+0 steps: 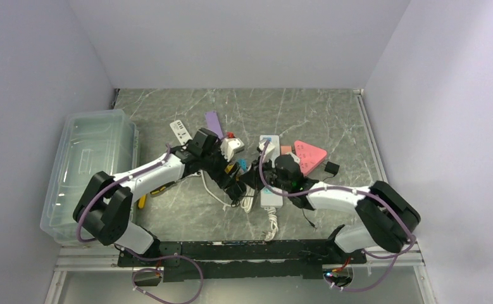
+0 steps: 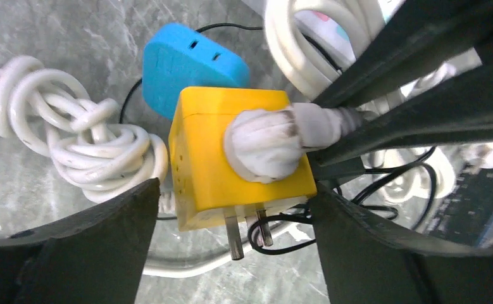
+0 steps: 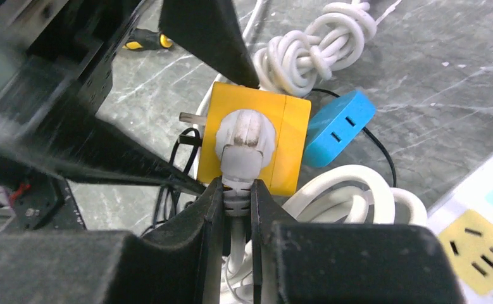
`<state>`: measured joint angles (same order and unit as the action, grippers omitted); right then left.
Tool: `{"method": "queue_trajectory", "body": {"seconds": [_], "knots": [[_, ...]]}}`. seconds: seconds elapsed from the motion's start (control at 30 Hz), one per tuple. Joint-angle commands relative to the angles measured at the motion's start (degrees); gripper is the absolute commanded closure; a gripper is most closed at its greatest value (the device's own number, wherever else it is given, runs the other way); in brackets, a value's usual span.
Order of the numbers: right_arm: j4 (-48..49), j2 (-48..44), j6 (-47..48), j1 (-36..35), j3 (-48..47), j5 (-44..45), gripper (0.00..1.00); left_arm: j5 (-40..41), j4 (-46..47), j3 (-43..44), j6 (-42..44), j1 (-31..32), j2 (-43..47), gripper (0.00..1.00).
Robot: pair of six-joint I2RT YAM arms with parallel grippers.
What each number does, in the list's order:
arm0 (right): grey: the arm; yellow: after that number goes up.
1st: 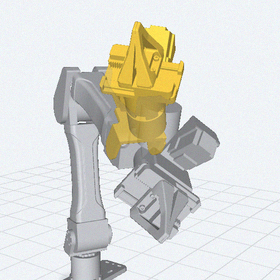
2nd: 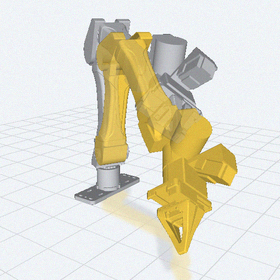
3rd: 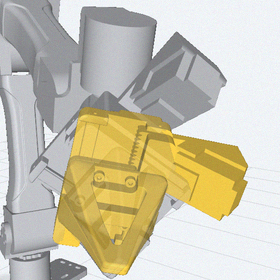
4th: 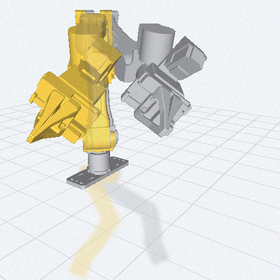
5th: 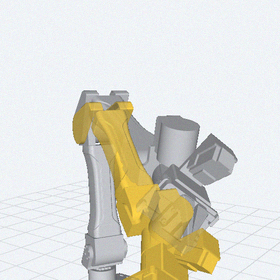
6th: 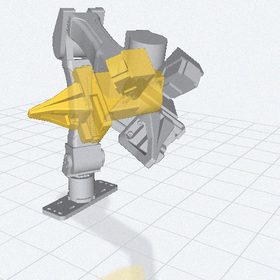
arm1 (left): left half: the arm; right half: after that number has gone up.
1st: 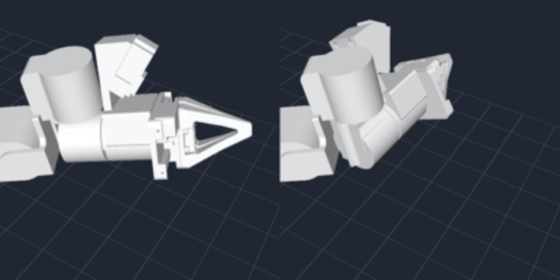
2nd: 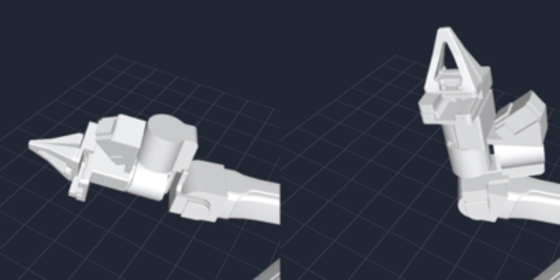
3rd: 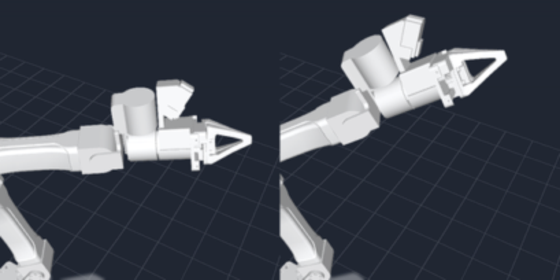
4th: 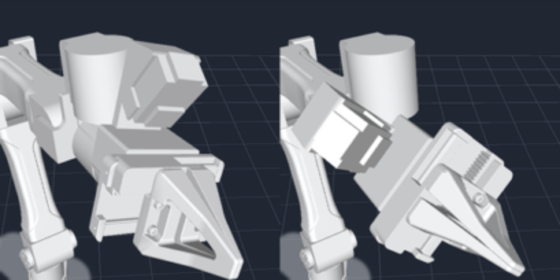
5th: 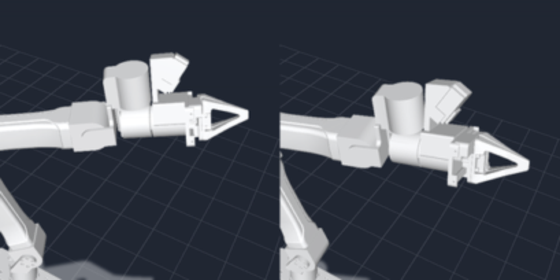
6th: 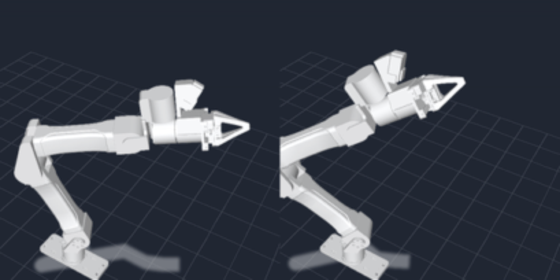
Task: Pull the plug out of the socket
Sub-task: Remove the plug from the socket.
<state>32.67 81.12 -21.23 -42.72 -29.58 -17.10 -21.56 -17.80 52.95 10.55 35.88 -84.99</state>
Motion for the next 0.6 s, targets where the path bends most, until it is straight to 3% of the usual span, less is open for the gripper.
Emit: {"method": "queue_trajectory", "body": {"seconds": [0.0, 0.2, 0.57], "knots": [[4.9, -9.0, 4.9, -7.5, 0.6, 16.3, 1.0, -6.4, 6.9, 2.4, -6.5, -3.5, 2.4, 0.05], [5.9, -13.6, 9.6, -12.0, 3.2, 32.6, 1.0, -14.9, 13.4, 0.6, -14.4, -7.1, 7.3, 0.0], [12.2, -13.4, 16.2, -17.2, 5.2, 45.5, 1.0, -18.9, 14.7, 2.5, -29.1, -12.0, 4.5, 0.0]]}}
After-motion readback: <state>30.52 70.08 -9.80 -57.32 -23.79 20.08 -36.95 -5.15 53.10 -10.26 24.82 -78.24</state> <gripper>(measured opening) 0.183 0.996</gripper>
